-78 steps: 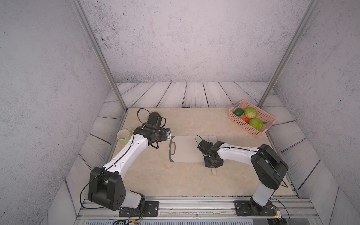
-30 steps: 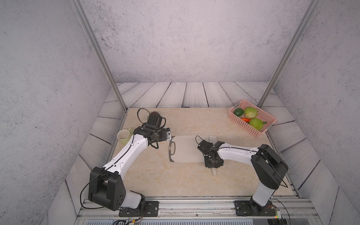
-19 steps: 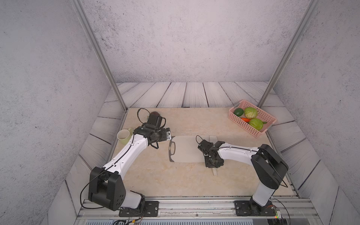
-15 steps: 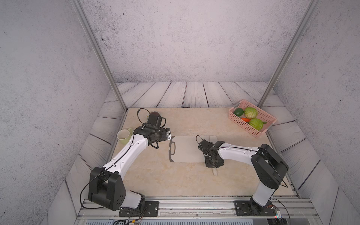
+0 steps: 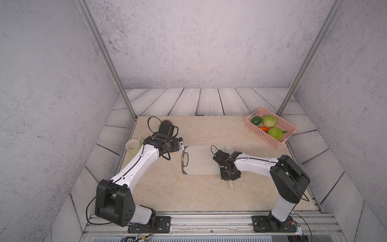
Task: Align the knife with the edge of the cutting board
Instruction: Move the knife to the edge of the cutting board.
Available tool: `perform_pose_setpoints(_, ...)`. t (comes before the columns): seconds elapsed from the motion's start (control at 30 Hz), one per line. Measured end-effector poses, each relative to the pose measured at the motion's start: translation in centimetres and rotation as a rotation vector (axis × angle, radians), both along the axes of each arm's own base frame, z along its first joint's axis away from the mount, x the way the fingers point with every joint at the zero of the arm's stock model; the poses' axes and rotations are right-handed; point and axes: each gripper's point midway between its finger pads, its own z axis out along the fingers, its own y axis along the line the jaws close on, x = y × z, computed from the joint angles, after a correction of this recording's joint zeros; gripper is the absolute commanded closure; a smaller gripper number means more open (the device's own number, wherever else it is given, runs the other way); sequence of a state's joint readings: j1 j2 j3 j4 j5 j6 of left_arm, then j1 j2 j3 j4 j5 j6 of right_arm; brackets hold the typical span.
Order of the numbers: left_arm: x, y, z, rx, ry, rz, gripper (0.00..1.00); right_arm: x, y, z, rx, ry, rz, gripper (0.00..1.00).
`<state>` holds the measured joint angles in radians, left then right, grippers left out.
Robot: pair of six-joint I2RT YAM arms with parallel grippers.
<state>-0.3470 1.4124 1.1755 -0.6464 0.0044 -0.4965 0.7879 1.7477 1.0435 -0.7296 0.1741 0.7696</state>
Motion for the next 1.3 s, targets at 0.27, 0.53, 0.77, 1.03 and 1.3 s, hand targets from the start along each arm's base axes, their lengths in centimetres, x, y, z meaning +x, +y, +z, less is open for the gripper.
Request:
perform_pose_setpoints(0.27,-0.03,-0.09,0.00,0.000,0.000,-0.003,0.02,0.22,0.18,0.28,0.005,-0.004,-0.001,0.81)
perform_pose_setpoints(0.53,-0.03,-0.09,0.00,0.000,0.000,-0.003,0.02,0.20,0.13,0.26,0.003,-0.003,-0.002,0.81)
perform_pose_setpoints(0.77,-0.03,-0.09,0.00,0.000,0.000,-0.002,0.02,0.20,0.13,0.26,0.003,-0.003,-0.002,0.78)
perform_pose_setpoints(1.03,-0.03,-0.09,0.00,0.000,0.000,-0.003,0.02,0.23,0.23,0.32,0.007,-0.002,-0.002,0.75)
perform_pose_setpoints(1.3,-0.04,-0.11,0.00,0.000,0.000,-0.003,0.02,0.22,0.29,0.34,0.010,-0.001,-0.001,0.70)
